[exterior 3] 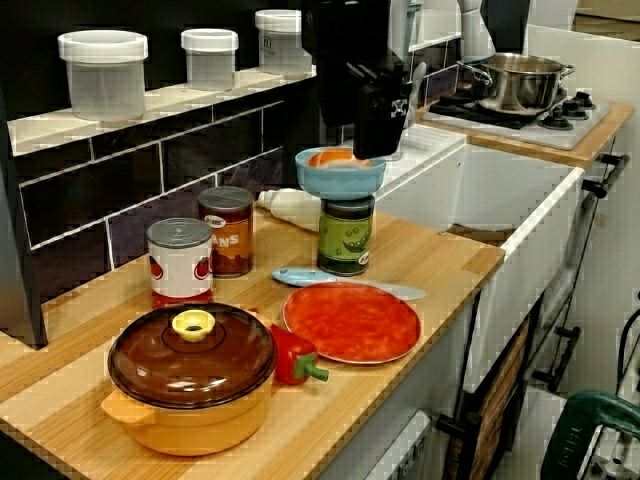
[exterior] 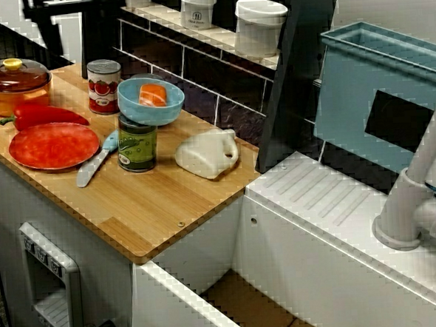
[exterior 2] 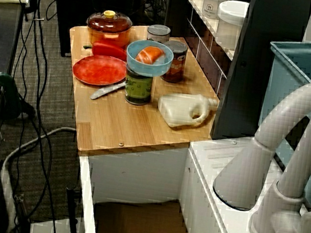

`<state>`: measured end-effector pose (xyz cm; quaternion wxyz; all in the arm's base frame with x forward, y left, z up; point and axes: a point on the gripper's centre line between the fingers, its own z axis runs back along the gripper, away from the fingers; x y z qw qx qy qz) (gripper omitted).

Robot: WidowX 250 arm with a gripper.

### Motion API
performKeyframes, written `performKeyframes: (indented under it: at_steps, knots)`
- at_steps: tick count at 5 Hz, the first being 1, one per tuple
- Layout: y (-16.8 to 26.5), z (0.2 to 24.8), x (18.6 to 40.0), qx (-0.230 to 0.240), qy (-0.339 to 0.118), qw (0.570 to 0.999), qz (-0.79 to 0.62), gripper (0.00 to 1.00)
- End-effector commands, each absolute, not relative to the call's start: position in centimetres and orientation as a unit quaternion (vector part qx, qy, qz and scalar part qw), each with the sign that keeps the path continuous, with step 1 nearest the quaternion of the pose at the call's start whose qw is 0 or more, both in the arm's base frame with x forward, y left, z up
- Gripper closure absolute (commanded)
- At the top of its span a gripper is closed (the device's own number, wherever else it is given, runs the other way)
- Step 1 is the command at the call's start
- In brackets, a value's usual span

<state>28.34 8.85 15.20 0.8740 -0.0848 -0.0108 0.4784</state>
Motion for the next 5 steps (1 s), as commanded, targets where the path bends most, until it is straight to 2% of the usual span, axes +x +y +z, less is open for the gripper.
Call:
performKeyframes:
  at_steps: [1, 5]
  knots:
    - [11.3, 15.2, 26.9, -0.08, -0.058, 0.867, 0.489, 0.0]
    - [15.6, 12.2, 27.4, -0.056, -0.074, 0.844, 0.528, 0.0]
